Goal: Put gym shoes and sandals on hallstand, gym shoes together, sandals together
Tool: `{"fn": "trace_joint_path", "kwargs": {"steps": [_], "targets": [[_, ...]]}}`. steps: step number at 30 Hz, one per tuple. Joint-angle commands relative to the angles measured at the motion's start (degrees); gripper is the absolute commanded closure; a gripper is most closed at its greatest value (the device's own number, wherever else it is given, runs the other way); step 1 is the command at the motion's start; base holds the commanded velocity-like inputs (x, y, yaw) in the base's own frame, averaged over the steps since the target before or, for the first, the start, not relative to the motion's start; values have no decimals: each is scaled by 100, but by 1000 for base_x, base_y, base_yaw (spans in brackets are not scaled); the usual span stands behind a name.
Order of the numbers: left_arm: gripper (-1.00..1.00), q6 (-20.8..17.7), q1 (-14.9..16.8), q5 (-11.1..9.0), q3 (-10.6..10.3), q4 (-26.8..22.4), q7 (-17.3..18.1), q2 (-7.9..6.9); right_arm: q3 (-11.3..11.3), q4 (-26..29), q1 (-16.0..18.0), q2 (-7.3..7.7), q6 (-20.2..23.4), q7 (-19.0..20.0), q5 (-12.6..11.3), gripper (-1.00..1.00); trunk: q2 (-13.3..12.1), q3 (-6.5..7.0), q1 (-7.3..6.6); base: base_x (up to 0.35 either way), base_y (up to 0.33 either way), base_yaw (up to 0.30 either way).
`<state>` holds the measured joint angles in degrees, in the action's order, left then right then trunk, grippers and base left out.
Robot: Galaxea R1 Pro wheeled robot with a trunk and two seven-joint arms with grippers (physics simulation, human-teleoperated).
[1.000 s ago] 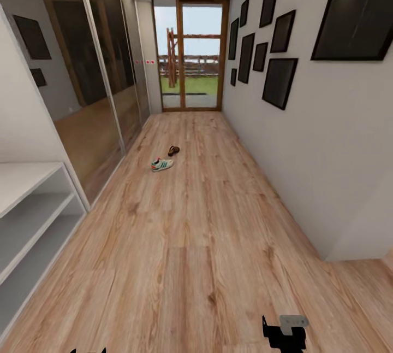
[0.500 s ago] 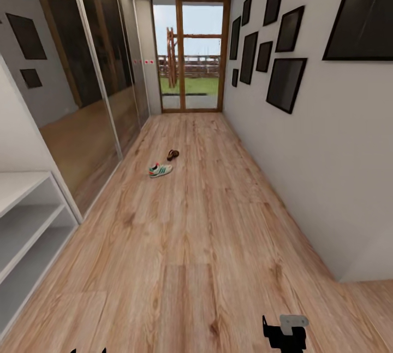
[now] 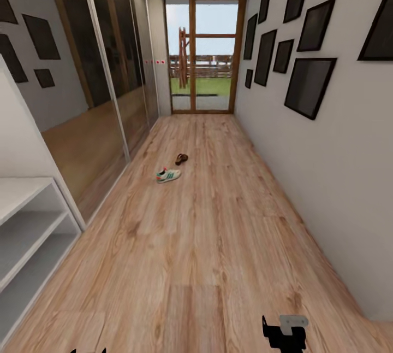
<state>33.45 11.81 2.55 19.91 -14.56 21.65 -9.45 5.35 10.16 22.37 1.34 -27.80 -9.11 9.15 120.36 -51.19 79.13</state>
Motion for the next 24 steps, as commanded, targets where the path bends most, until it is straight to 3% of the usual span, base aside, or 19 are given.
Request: {"fn": "trace_joint_path", "kwargs": {"steps": [1,24], "targets": [[-100,13,5,27,48,5,41,1,45,-6,2,-1,-19,-12,61,-100,2,-5,3,340,0,52],[-100,13,5,27,48,5,41,-2,45,-6,3,6,-20,-3,61,-100,2,-5,3,340,0,5]]}}
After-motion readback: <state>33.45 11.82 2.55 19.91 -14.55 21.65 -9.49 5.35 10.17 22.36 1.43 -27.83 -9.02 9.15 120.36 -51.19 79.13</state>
